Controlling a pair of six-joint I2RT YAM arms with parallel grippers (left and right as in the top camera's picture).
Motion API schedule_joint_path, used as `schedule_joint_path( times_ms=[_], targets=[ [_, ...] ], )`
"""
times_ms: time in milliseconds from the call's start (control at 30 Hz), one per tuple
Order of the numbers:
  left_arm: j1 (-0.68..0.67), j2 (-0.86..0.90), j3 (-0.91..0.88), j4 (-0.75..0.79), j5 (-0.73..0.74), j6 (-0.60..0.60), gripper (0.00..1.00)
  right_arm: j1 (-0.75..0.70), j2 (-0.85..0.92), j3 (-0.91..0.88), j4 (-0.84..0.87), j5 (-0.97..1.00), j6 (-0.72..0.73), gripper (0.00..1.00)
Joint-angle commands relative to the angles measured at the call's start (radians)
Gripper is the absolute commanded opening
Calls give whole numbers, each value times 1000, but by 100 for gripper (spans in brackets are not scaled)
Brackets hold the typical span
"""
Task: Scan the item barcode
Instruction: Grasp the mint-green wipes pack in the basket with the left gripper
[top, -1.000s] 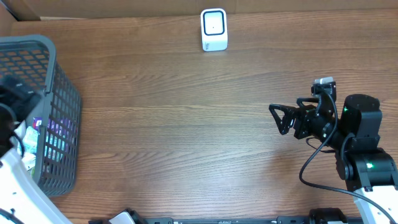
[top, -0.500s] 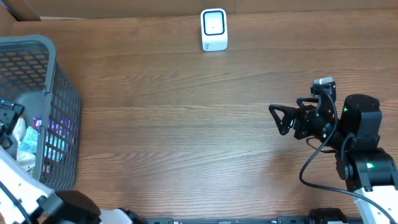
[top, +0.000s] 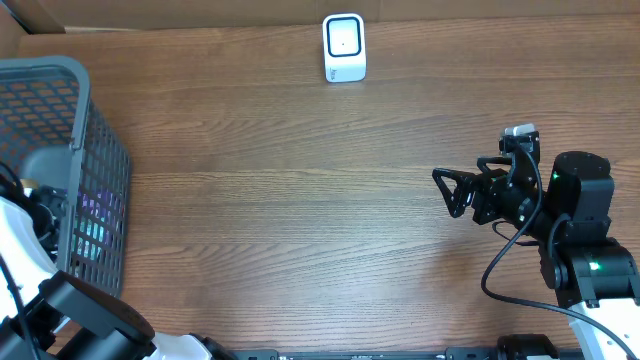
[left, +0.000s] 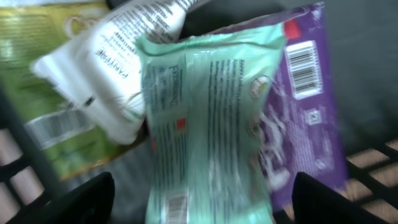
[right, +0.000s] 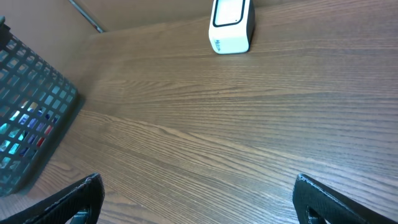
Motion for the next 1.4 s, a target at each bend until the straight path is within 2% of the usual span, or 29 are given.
schedule_joint_path(
  times_ms=[0, 67, 100, 133, 200, 267, 333, 500, 600, 900, 1033, 1167, 1367],
  targets=[
    [1, 6, -84, 63, 1, 2, 81, 7, -2, 35, 2, 3, -8, 98],
    [1, 6, -125, 107, 1, 2, 77, 7, -2, 35, -1, 3, -9, 98],
    [1, 6, -136, 119, 1, 2, 72, 7, -1, 35, -2, 3, -8, 98],
    [1, 6, -144, 126, 1, 2, 62, 7, -1, 35, -3, 3, -8, 98],
    [1, 6, -146, 128, 1, 2, 32, 7, 0, 35, -5, 3, -8, 98],
    [2, 6, -143, 128, 2, 2, 13, 7, 0, 35, -6, 3, -9, 98],
    [1, 6, -140, 126, 14, 2, 4, 7, 0, 35, -6, 3, -8, 98],
    [1, 5, -89, 86, 27, 2, 4, 7, 0, 35, -6, 14, -8, 98],
    [1, 4, 10, 10, 32, 2, 4, 7, 0, 35, -5, 14, -8, 98],
    [-9, 3, 539, -305, 54, 31, 4, 7, 0, 35, -7, 14, -8, 98],
    [-58, 1, 745, -375, 200, 127, 4, 7, 0, 35, -8, 14, -8, 98],
    [-185, -18, 879, -417, 314, 241, 4, 7, 0, 35, -10, 14, -8, 98],
    [-535, -32, 879, -441, 306, 344, 4, 7, 0, 35, -13, 14, -7, 98]
  ],
)
